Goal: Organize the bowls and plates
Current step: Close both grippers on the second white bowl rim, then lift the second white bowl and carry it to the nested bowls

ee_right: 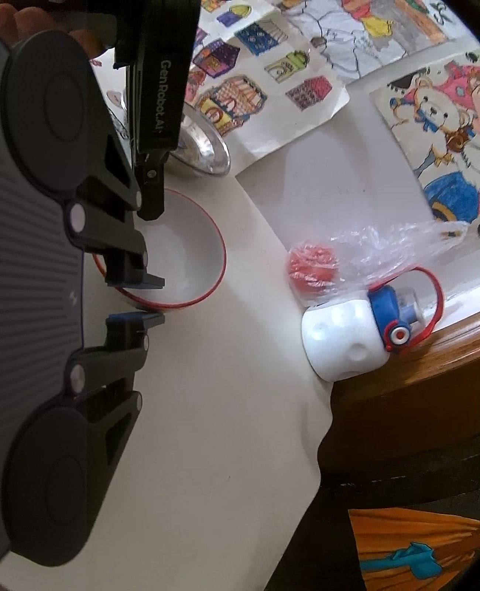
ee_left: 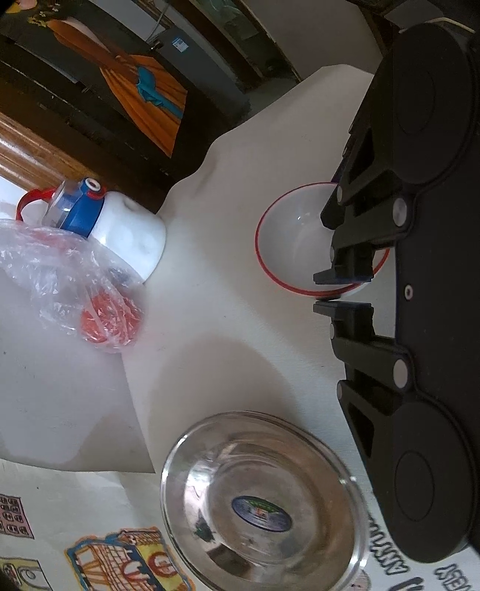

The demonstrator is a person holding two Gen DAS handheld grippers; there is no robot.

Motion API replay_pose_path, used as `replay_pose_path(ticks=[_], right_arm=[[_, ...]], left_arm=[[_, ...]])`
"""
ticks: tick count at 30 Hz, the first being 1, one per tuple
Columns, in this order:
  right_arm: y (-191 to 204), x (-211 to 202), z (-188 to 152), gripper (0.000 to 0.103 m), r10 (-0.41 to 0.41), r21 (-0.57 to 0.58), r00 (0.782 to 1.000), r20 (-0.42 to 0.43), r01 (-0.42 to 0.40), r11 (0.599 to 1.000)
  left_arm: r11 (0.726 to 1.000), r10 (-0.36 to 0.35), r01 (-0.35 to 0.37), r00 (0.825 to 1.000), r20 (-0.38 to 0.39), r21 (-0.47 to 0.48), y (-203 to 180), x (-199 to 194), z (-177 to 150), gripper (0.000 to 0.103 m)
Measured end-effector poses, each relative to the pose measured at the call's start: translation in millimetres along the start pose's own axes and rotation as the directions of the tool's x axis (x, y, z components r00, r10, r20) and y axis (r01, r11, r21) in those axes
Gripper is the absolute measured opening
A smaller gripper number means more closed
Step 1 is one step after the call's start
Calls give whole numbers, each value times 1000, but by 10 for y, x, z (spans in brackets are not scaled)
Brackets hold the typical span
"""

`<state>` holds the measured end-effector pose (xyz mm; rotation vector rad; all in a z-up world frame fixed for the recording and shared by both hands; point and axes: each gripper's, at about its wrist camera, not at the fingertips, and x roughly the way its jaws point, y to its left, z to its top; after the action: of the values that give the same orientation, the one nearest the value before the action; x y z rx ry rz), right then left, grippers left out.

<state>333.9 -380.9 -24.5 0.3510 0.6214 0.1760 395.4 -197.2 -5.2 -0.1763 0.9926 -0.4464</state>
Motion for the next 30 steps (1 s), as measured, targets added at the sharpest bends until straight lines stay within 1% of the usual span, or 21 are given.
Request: replay_pose_path(ticks=[3, 7, 11, 16, 19, 25, 26, 30], right_arm=[[83, -177, -14, 14, 11, -8, 1000, 14, -11, 1000], [260, -438, -28, 14, 35, -31, 999, 34, -34, 999], [536, -725, -76, 14, 63, -67, 996, 57, -59, 996], [879, -1034, -203, 14, 94, -104, 993, 70, -86, 991], [1096, -1199, -317, 14, 109, -129, 992, 64, -100, 987], [1514, -1462, -560, 14, 151, -176, 988, 30, -144, 974], [1581, -1497, -604, 14, 155, -198, 988, 18, -149, 969], [1824, -1577, -824, 14, 180, -235, 984, -14, -178, 956]], left_arm=[[1000, -8, 8, 1000, 1, -10, -3, -122, -74, 9], [999, -31, 31, 999, 24, -10, -2, -422, -156, 9], [999, -47, 48, 997, 63, -6, 47, -810, -261, 9], [999, -43, 43, 992, 115, 2, 120, -1344, -463, 9], [999, -38, 38, 990, 133, 4, 195, -1623, -610, 9], [998, -40, 47, 989, 145, -44, 470, -2132, -927, 9], [998, -37, 45, 988, 150, -46, 512, -2204, -980, 9], [999, -4, 12, 986, 165, -46, 670, -2491, -1220, 9]])
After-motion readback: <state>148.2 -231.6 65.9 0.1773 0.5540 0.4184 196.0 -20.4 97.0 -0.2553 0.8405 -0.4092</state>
